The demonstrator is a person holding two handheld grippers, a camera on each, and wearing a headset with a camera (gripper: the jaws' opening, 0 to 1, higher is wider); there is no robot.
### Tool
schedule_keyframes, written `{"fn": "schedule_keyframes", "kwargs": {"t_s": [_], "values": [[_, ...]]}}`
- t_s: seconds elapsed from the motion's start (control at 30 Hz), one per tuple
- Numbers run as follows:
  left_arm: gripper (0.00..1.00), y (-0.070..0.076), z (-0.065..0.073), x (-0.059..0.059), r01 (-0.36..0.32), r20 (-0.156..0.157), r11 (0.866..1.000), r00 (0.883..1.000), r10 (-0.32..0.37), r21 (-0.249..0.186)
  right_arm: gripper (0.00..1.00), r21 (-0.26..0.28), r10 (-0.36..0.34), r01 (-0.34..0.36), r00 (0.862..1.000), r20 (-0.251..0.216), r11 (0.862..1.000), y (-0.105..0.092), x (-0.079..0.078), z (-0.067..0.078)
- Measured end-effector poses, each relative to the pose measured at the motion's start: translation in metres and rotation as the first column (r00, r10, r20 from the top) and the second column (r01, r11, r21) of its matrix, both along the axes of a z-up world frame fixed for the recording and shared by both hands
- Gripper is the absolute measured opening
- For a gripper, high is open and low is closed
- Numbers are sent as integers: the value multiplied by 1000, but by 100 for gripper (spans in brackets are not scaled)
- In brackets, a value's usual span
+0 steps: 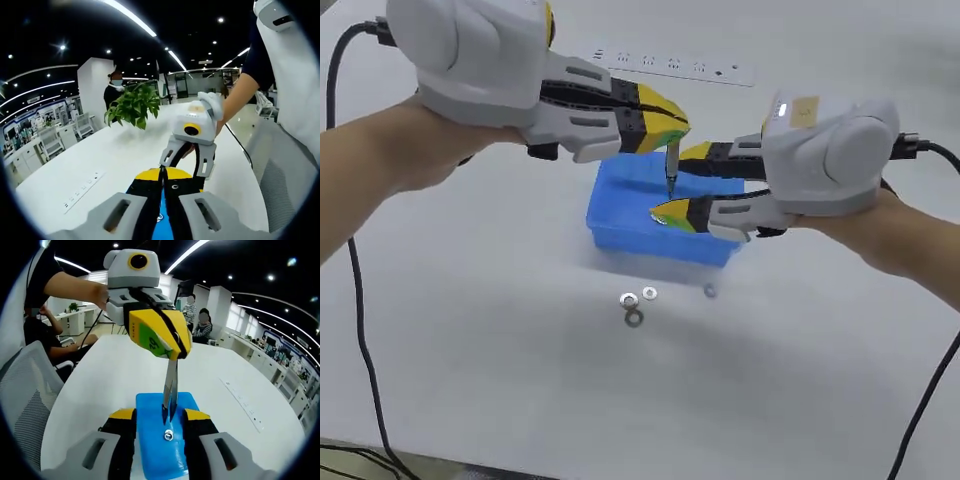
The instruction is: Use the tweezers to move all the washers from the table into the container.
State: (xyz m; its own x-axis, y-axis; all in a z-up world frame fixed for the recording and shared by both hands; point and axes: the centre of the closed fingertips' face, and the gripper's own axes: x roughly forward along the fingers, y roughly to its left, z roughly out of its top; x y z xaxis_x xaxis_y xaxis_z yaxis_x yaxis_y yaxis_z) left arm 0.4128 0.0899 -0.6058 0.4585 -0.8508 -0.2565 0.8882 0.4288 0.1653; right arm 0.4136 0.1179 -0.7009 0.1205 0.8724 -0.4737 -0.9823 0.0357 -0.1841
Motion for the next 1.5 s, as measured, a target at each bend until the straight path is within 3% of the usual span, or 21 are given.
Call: {"fn": "schedule_keyframes", "kwargs": {"t_s": [0.03,0.13,0.23,0.37,0.47,0.57,0.73,0.93,1.07,1.17,1.33,1.5], "values": [[4,1,2,-2,5,4,1000,1000,-5,-2,42,5,-5,5,1000,-3,1000,-2,-1,1],[4,3,6,-10,17,21,1000,1000,-17,1,51,39,-36,39,996,-76,998,-11,-12,4],[4,-1,10,-28,21,47,1000,999,-21,3,59,64,-26,35,991,-132,997,-23,-30,6],[4,-6,7,-53,17,62,1000,998,-15,-22,64,38,-56,62,988,-145,997,-46,-46,-1],[4,-9,3,-68,12,91,1000,996,-10,-20,67,40,-129,140,971,-203,989,-61,-53,-5],[4,-9,-5,-78,5,73,999,997,-3,-32,73,25,-138,146,971,-197,989,-73,-63,-11],[4,-1,-27,-88,-22,24,999,999,22,-27,83,-5,-148,152,956,-252,988,-87,-82,-21],[4,-1,-41,-96,-32,-9,999,999,32,-19,90,-36,-113,107,958,-265,994,-95,-102,-33],[4,-2,-49,-101,-19,-21,1000,1000,19,1,97,-15,-90,89,951,-297,996,-93,-108,-29],[4,-3,-53,-104,-9,-32,1000,999,9,9,100,11,-58,64,955,-291,998,-86,-115,-23],[4,2,-63,-107,-12,-52,1000,999,13,22,100,-26,14,-21,970,-241,999,-79,-129,-30],[4,5,-70,-107,-29,-67,1000,997,29,4,100,-34,31,-41,966,-256,999,-77,-136,-36]]}}
